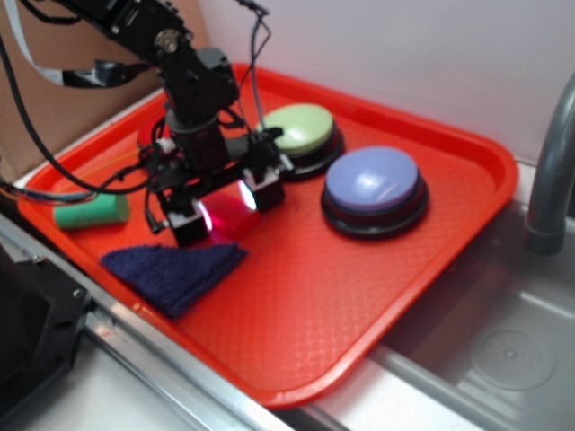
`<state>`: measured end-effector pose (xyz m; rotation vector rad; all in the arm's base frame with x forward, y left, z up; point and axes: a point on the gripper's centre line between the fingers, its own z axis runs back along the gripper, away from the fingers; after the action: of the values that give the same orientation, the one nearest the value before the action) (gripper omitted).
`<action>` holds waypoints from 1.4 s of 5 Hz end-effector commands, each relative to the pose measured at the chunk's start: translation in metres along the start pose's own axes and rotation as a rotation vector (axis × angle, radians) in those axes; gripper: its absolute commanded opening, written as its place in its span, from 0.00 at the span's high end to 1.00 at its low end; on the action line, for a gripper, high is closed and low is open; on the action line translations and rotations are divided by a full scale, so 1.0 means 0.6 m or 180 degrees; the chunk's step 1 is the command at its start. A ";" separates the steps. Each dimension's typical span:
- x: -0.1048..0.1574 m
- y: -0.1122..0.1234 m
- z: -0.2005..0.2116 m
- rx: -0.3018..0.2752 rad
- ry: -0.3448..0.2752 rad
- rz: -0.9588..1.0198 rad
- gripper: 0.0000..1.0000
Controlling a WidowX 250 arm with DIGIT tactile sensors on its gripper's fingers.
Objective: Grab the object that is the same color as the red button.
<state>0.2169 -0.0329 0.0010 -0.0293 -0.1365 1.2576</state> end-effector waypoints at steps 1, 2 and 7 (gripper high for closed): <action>0.014 -0.001 0.021 -0.0065 0.0092 -0.0314 1.00; 0.025 -0.013 0.071 0.0050 0.0240 -0.1091 1.00; 0.031 -0.004 0.269 -0.0755 0.0397 -0.3770 1.00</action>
<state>0.1931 -0.0346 0.1492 -0.1969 -0.0955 0.0613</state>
